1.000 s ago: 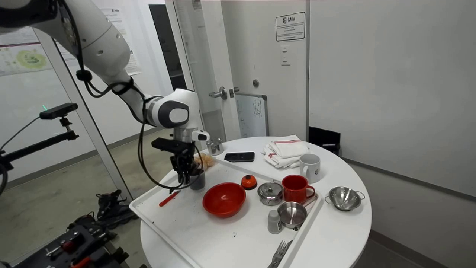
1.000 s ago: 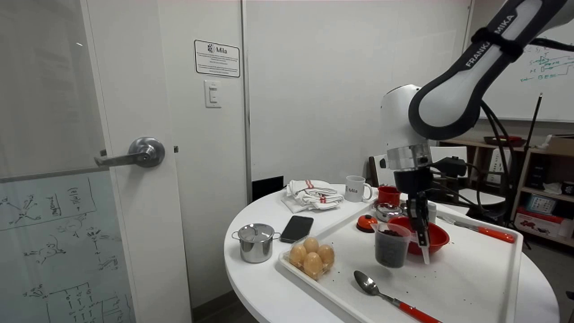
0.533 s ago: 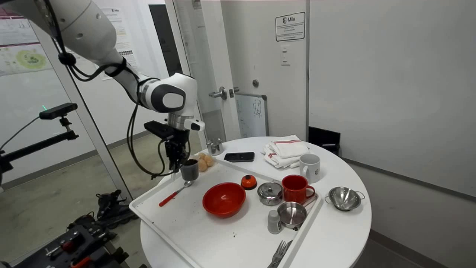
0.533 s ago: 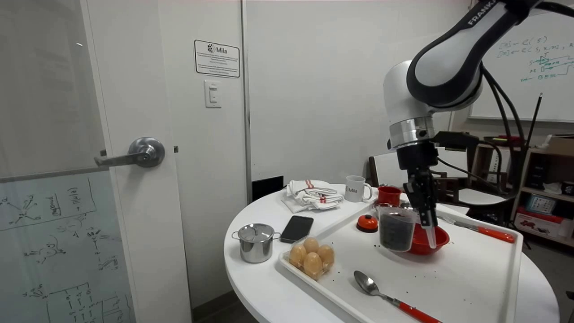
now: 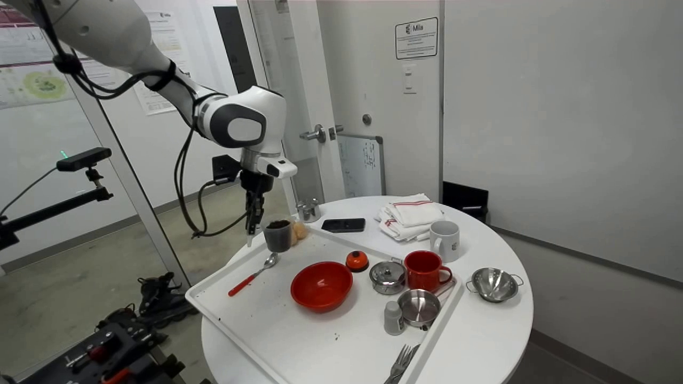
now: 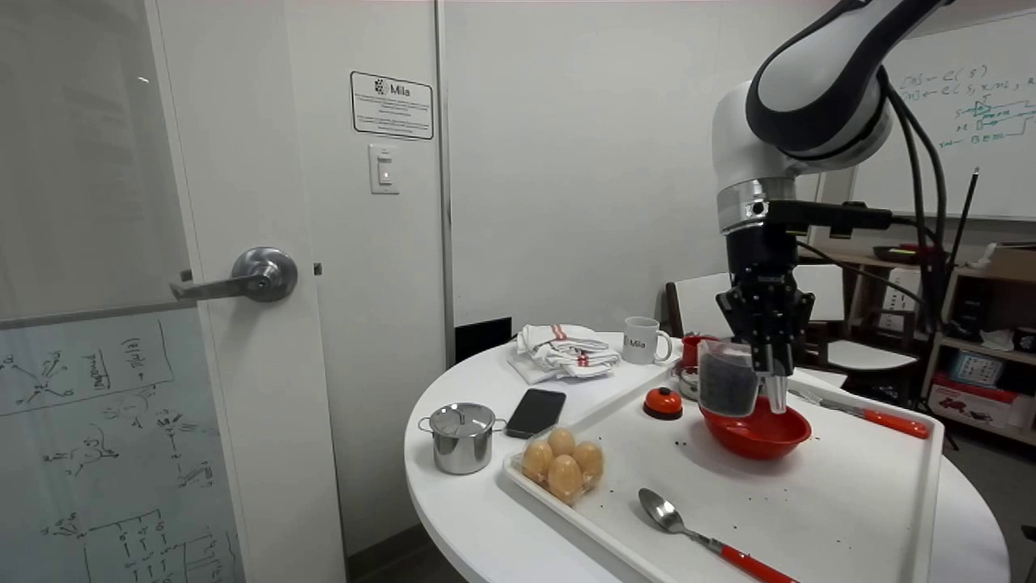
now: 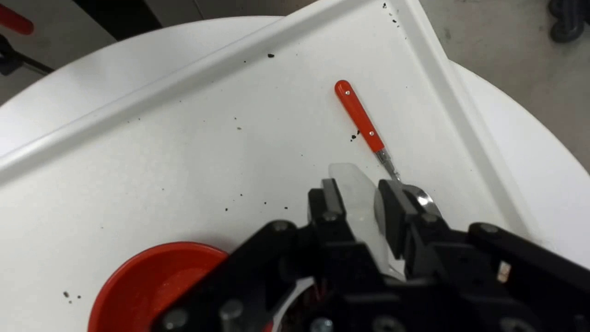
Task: Pick the jar and pour some beans into the red bowl
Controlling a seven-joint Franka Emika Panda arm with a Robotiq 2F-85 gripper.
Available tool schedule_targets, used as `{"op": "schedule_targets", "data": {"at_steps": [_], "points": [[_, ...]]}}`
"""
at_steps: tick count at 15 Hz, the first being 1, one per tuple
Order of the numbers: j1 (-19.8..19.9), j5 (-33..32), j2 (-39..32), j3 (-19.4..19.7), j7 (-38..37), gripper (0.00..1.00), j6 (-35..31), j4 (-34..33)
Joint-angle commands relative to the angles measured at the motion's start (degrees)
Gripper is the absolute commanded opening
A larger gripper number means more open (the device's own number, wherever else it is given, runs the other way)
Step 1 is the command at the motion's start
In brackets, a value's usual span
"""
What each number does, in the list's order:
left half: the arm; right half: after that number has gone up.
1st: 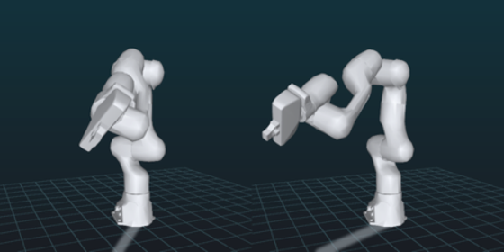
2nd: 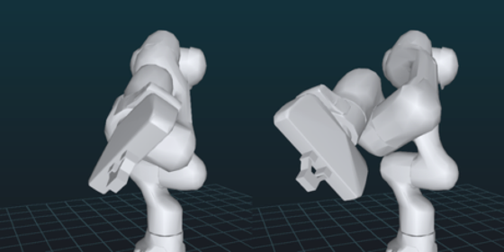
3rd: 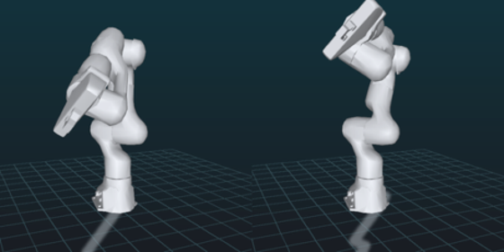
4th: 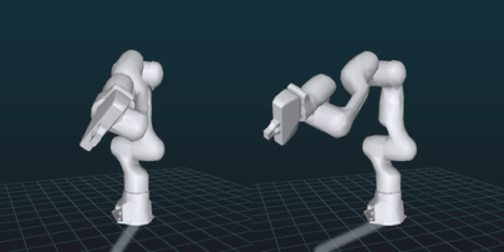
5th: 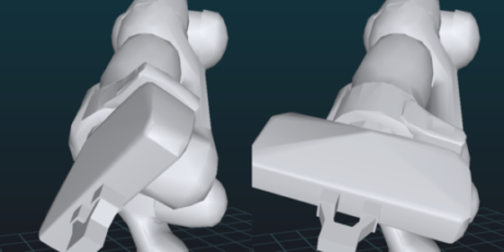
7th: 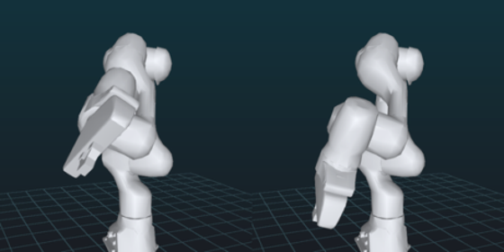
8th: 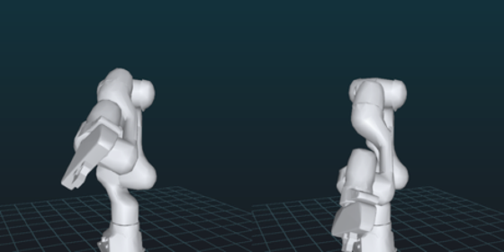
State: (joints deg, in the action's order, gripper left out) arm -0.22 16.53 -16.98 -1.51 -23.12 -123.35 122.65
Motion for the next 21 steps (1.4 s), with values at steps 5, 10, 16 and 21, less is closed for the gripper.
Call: {"op": "schedule_targets", "data": {"at_steps": [5, 10, 16, 21], "points": [[4.07, 11.0, 9.25, 4.15, -0.58, 0.1, 7.58, 6.66], [8.44, 13.67, 9.66, 7.59, 8.62, 0.09, 18.9, 5.16], [8.54, 12.56, 8.87, 8.22, 9.57, 0.26, 18.8, 5.23], [8.8, 17.68, 4.69, 8.04, 6.6, 0.08, 18.56, 3.06]]}}
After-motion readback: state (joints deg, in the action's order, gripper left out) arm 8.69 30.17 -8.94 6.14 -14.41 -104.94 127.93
